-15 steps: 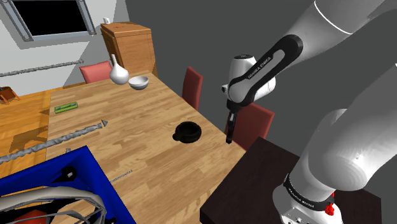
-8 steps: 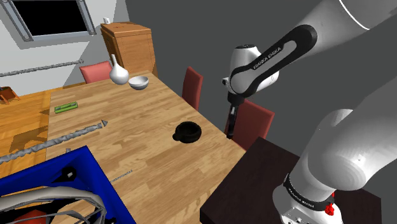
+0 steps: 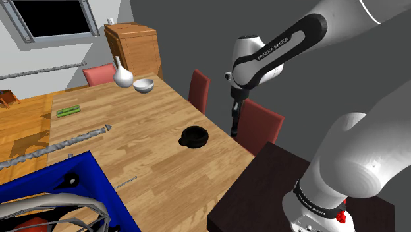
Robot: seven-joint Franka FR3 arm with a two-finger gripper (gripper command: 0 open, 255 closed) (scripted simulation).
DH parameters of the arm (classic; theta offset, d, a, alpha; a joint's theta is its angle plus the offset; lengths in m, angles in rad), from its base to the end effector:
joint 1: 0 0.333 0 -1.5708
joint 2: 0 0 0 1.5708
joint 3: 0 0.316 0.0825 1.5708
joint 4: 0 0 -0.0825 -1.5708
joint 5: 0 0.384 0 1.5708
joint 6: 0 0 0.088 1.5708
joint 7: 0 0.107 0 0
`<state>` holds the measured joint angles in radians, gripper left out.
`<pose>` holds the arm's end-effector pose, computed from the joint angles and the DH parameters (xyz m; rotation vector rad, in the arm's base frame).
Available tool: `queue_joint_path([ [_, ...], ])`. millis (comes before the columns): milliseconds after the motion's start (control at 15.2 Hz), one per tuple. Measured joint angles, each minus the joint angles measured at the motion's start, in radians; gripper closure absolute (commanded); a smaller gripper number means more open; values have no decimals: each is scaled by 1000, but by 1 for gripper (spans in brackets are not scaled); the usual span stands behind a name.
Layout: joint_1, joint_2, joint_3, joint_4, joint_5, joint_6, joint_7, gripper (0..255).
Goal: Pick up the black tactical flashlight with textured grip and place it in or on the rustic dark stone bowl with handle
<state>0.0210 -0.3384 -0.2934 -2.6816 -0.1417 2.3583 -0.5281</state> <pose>0.3818 -0.1027 0.3385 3.0815 0.5792 0.0070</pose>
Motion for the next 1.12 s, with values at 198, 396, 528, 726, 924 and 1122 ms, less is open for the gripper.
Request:
queue_joint_path([
  [198, 37, 92, 15, 102, 42, -12, 14, 255],
  [396, 65, 180, 30, 215, 80, -40, 24, 255],
  [528, 82, 250, 40, 309, 107, -64, 31, 255],
  [726, 99, 344, 54, 434, 138, -99, 39, 255],
  [924, 110, 429, 66, 561, 161, -144, 50, 255],
  [1122, 116, 531, 77, 716, 185, -200, 57, 255],
])
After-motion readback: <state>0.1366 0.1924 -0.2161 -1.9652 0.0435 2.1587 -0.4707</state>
